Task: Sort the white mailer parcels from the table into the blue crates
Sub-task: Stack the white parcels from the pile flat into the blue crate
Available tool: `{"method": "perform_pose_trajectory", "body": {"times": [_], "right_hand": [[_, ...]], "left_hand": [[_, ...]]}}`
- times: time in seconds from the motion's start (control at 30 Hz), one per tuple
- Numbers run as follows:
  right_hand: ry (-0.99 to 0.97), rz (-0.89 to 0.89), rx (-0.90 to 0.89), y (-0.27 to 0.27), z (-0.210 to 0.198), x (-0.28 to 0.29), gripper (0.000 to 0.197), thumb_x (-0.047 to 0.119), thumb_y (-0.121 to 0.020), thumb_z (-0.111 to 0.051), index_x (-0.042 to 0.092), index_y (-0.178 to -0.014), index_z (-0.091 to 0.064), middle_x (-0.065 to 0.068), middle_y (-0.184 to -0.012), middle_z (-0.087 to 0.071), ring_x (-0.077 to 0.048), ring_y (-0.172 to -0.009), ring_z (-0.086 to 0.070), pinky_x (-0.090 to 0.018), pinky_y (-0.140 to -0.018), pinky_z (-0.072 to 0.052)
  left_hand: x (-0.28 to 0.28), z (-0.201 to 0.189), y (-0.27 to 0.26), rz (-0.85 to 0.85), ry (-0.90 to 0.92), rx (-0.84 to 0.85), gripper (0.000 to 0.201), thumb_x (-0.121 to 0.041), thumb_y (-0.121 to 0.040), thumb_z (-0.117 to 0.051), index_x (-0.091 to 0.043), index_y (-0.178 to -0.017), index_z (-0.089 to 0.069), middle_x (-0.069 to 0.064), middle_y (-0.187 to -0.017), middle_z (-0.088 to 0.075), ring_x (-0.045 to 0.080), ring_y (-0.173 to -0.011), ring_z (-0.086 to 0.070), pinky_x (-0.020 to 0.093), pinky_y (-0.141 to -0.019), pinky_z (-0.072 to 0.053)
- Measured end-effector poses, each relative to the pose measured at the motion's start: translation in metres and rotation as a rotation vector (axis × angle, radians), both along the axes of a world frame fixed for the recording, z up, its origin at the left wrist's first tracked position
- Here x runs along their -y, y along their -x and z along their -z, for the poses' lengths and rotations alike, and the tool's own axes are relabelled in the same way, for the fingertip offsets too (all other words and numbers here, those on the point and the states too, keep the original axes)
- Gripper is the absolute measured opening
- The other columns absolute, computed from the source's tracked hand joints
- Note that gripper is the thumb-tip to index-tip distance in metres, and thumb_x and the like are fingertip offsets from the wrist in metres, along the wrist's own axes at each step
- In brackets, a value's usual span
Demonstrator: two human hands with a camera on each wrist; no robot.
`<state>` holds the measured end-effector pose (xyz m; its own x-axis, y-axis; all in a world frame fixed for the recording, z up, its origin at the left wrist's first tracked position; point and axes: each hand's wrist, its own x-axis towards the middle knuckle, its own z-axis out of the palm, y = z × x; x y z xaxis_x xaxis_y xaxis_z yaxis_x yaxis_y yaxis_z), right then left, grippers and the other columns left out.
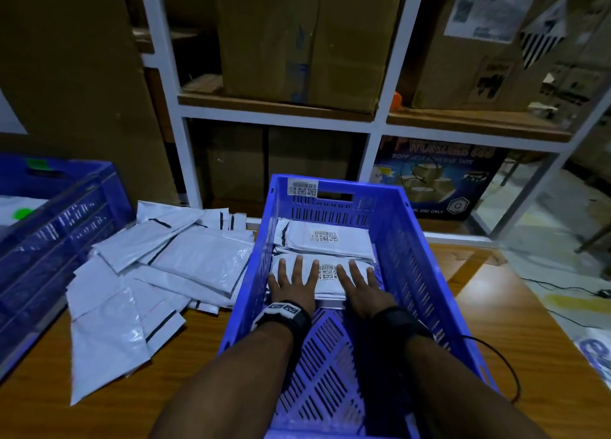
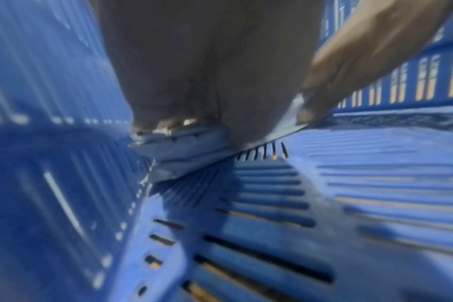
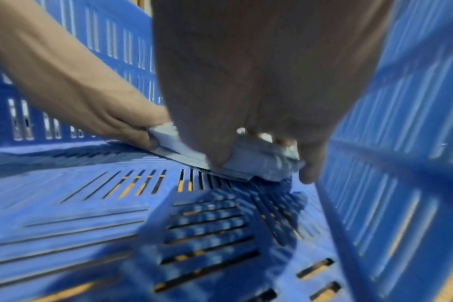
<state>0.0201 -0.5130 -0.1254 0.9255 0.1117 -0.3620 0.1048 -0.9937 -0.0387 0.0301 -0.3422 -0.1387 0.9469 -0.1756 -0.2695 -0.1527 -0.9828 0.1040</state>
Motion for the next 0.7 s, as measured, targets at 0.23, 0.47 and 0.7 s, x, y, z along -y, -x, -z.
{"method": "perform_pose_trajectory", "body": {"times": [0.23,0.47,0.7], "right_hand": [[0.072,0.052,0.007,-0.002,0.001,-0.011,0.063,0.037,-0.104,-0.026,0.038,-0.154,0.013,0.003,-0.163,0.019,-0.037,-0.149,0.008,-0.073,-0.106,-0.014],[0.221,-0.027,0.188,0.001,0.014,-0.015,0.083,0.053,-0.098,-0.037,0.019,-0.155,0.012,-0.018,-0.162,0.013,-0.042,-0.149,0.008,-0.07,-0.111,0.002],[0.261,-0.051,0.181,0.001,0.007,-0.017,0.071,0.035,-0.101,-0.029,0.013,-0.155,0.012,-0.024,-0.161,0.012,-0.045,-0.148,0.004,-0.061,-0.116,0.002]], "left_hand": [[0.005,-0.004,-0.006,-0.02,-0.037,-0.003,0.076,-0.026,-0.104,-0.036,-0.027,-0.155,0.021,0.011,-0.163,0.025,0.044,-0.148,0.02,0.067,-0.115,0.0],[0.001,0.001,-0.002,0.022,-0.108,0.065,0.09,-0.036,-0.1,-0.048,-0.028,-0.154,0.023,0.01,-0.159,0.033,0.046,-0.144,0.027,0.068,-0.114,0.007],[0.004,0.005,-0.006,-0.007,-0.095,0.079,0.082,-0.025,-0.101,-0.04,-0.03,-0.154,0.022,0.009,-0.16,0.031,0.048,-0.144,0.026,0.067,-0.114,0.008]]}}
